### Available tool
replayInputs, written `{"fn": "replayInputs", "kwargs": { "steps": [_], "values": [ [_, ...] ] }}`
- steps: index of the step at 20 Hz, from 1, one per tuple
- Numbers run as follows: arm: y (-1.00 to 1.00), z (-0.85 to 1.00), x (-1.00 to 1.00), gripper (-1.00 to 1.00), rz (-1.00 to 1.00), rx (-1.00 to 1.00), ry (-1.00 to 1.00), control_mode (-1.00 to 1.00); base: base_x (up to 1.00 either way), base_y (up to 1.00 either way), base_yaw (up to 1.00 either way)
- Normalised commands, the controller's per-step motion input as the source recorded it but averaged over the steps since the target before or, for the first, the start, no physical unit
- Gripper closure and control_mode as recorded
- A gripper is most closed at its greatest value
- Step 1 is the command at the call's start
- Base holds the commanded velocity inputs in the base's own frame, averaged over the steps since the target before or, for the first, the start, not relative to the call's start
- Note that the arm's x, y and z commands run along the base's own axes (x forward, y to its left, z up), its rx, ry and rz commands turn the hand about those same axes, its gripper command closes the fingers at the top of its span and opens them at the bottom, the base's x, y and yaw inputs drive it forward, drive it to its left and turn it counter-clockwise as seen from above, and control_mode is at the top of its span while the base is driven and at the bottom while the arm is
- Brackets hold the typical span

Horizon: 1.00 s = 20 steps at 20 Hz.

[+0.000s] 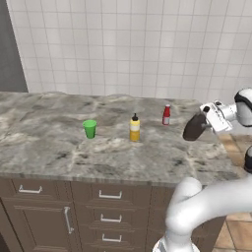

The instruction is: Move the mustard and syrup bottle from the cabinet to the dining counter.

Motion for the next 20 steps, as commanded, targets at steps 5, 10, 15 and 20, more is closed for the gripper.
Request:
{"fn": "replayInputs", "kwargs": {
  "steps": [5,10,15,20],
  "values": [
    [0.01,-0.21,0.13,1.0,-0.06,-0.16,-0.08,-1.0,0.0,0.0,0.0],
    [0.07,-0.21,0.25,1.0,-0.1,-0.29,0.0,-1.0,0.0,0.0,0.0],
    [0.0,-0.26,0.38,1.0,-0.07,-0.19,0.0,-1.0,0.0,0.0,0.0],
    [-0.01,-0.33,0.43,1.0,0.0,-0.01,0.01,-1.0,0.0,0.0,0.0]
  ]
}}
